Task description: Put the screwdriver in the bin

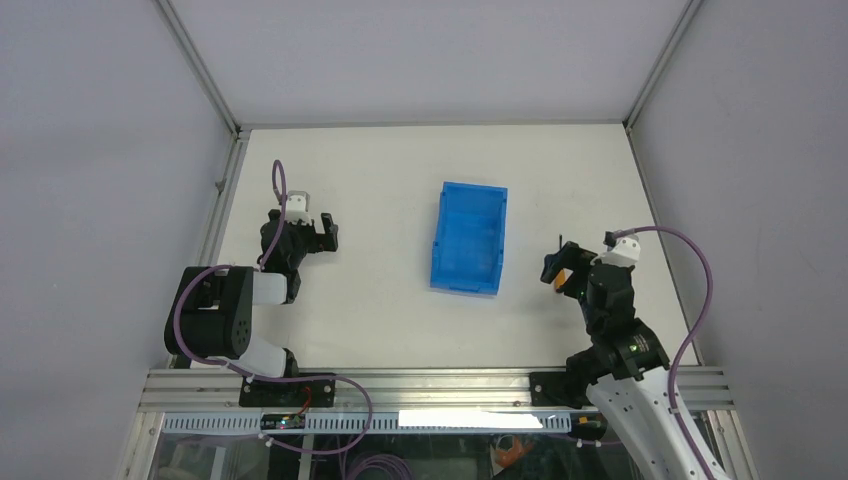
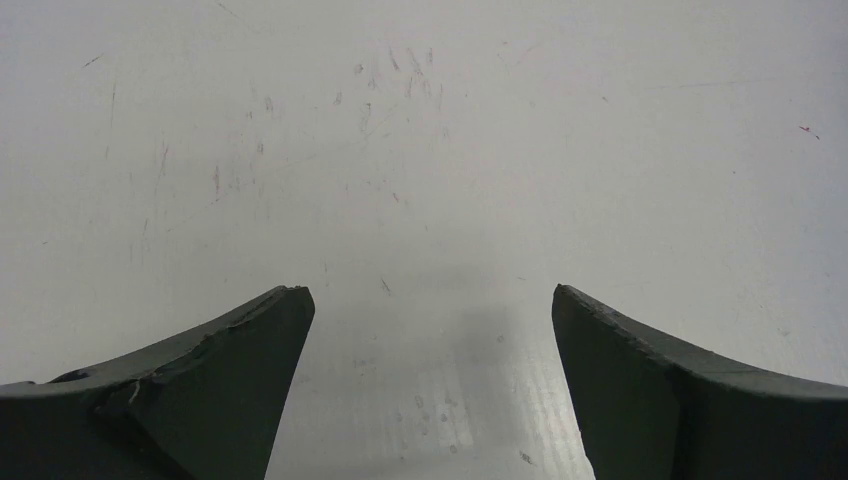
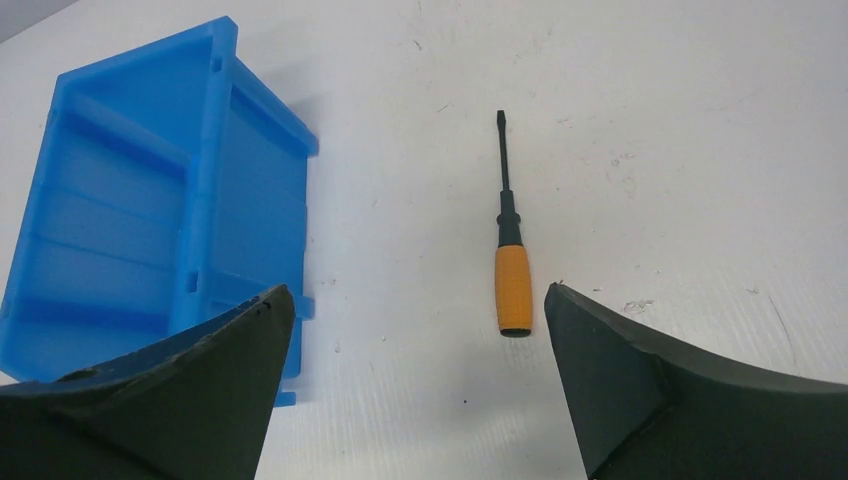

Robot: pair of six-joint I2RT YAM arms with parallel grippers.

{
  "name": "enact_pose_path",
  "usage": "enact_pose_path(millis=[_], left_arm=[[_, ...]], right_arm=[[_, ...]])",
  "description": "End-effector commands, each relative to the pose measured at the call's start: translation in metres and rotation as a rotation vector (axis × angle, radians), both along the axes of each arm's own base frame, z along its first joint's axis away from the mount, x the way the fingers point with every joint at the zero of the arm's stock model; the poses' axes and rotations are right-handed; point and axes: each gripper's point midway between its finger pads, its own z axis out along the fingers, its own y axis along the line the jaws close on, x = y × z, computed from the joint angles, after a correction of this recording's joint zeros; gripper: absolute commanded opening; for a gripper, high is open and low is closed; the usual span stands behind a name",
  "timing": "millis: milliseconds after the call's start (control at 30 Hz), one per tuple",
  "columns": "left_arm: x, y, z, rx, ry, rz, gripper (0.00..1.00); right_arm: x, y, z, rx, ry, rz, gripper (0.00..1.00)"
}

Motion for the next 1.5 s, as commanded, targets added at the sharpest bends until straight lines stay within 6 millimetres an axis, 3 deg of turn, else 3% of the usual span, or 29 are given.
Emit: enact_pose_path(millis=[0, 133, 300, 467, 567, 600, 700, 800, 967, 1067, 1200, 1333, 1467], left_arm=[[0.012, 0.001, 0.022, -0.012, -0.081, 0.002, 0.99], [0.012, 0.001, 0.022, -0.012, -0.081, 0.002, 0.99], [0.012, 0.001, 0.022, -0.012, -0.081, 0.002, 0.99], [0.012, 0.001, 0.022, -0.012, -0.081, 0.002, 0.99], [0.012, 0.001, 0.022, -0.012, -0.081, 0.002, 0.99], [0.012, 0.001, 0.022, -0.012, -0.081, 0.002, 0.99], [0.012, 0.001, 0.022, -0.012, -0.081, 0.002, 0.99], [0.012, 0.001, 0.022, -0.012, -0.081, 0.002, 0.99], [0.012, 0.001, 0.022, -0.012, -0.081, 0.002, 0.99], [0.012, 0.001, 0.022, -0.012, -0.081, 0.002, 0.99], [0.012, 0.001, 0.022, -0.012, -0.081, 0.002, 0.99], [0.012, 0.001, 0.022, -0.012, -0.081, 0.002, 0.99], [0.012, 0.001, 0.022, -0.012, -0.081, 0.002, 0.99]], right_arm=[[0.006, -0.010, 0.020, 0.015, -0.086, -0.070, 0.99], [0.010, -0.008, 0.050, 0.000, -0.173, -0.037, 0.99], [0.022, -0.007, 0.106, -0.062, -0.235, -0.014, 0.99], [0.049, -0.024, 0.142, -0.176, -0.040, -0.142, 0.99], [0.070, -0.019, 0.138, -0.182, 0.200, -0.088, 0.99], [0.087, -0.022, 0.138, -0.152, 0.282, -0.081, 0.99], [0.109, -0.026, 0.112, -0.099, 0.481, -0.033, 0.99], [0.121, -0.030, 0.064, -0.078, 0.648, -0.008, 0.95], [0.108, -0.025, -0.027, -0.044, 0.896, 0.019, 0.93], [0.094, -0.030, -0.071, -0.056, 0.970, -0.018, 0.92], [0.082, -0.026, -0.113, -0.024, 1.034, -0.024, 0.87], [0.073, -0.026, -0.143, -0.018, 1.090, -0.029, 0.71], [0.070, -0.029, -0.150, -0.038, 1.108, -0.026, 0.34]])
